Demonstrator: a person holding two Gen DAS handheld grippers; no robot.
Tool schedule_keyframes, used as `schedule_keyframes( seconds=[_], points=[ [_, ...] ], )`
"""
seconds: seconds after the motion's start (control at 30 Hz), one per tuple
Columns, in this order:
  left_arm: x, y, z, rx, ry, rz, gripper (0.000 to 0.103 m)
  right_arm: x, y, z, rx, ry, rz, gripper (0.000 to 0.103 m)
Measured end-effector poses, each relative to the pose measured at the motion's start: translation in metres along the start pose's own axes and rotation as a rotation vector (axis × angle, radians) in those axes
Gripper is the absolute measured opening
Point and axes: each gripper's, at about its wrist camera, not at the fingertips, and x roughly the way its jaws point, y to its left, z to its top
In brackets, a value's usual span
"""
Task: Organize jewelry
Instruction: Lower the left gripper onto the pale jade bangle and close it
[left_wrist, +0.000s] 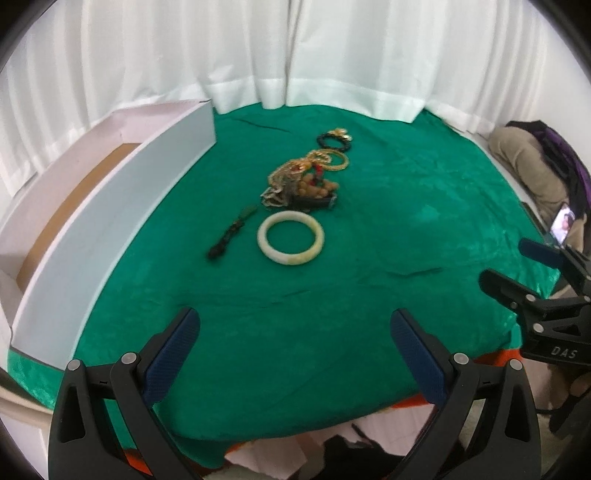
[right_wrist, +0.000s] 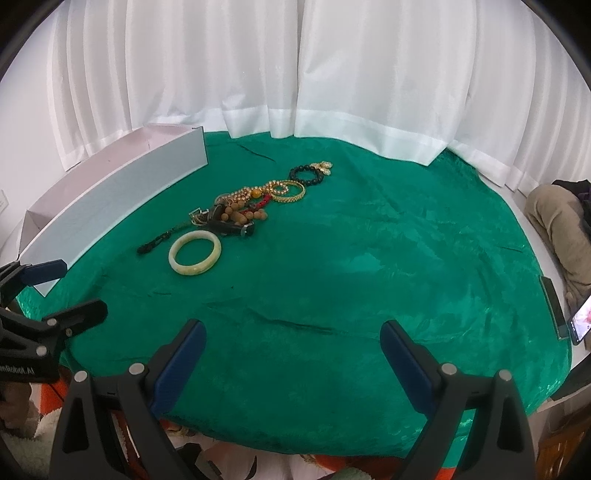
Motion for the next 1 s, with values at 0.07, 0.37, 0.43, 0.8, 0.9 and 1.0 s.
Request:
schedule_keyframes(
  seconds=[0.07,0.37,0.43,0.8,0.9,1.0],
  points=[
    [0.005,0.007,0.002,-0.009,0.008,0.004,0.102,0.004,0.0,0.0,0.001,0.012,0.003,0.097],
    [0.053,0.017,0.033,0.007,0.099,-0.079,0.102,0.019,-0.004,-0.002,0.016,0.045,0.019,0.097],
    [0.083,0.006,0.048,0.053,0.153,-0.102,0.102,0.022,-0.006,-0.003,0.023,0.052,0.025,0.097],
    [0.175,-0.011,0.07,0.121,0.28,-0.007,0.082,0.022,-0.025,-0.009,0.08,0.051,0.022,0.097],
    [0.165,-0.008,0.068,0.095,0.255,-0.024,0.081,0.022,-0.028,-0.01,0.09,0.049,0.021,0.097],
    [0.147,0.001,0.065,0.054,0.222,-0.043,0.081,0.022,-0.027,-0.011,0.095,0.052,0.025,0.097]
  ],
)
